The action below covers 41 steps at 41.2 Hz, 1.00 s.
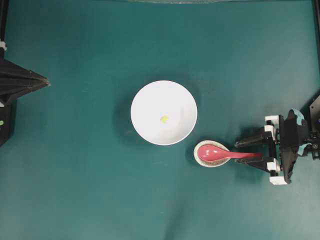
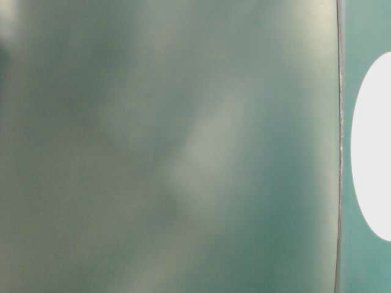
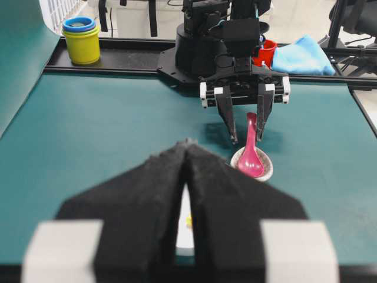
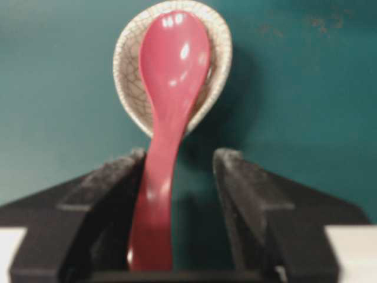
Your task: Scoop the yellow hexagonal prism block from the bowl with a spoon using the right arm.
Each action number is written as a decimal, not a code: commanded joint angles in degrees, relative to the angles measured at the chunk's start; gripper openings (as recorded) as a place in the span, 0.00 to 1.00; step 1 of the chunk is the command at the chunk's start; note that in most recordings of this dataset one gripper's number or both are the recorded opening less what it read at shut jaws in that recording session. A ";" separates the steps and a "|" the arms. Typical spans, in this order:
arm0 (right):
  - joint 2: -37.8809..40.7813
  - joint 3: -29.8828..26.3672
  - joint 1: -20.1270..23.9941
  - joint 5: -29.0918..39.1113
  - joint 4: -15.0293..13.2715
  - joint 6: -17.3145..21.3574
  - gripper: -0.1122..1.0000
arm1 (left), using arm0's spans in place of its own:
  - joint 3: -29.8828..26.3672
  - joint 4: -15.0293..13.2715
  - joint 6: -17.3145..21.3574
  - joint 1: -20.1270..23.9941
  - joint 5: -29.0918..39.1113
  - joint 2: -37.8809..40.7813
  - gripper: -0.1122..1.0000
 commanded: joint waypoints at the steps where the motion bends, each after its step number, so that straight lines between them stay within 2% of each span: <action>1: -0.53 -0.44 0.35 -0.35 0.00 -0.79 0.59 | -1.49 0.00 -0.09 0.09 -0.18 0.70 0.13; 6: -0.53 -0.53 0.35 -0.35 0.09 -2.02 0.59 | -1.49 0.00 -0.09 0.09 -0.18 0.70 0.13; 22: -0.53 -0.88 0.35 -0.09 -0.35 -2.11 0.59 | -1.49 0.00 -0.09 0.09 -0.18 0.70 0.13; 41: -0.53 -1.14 0.35 0.00 -0.97 -2.11 0.54 | -1.49 0.00 -0.09 0.09 -0.26 0.70 0.13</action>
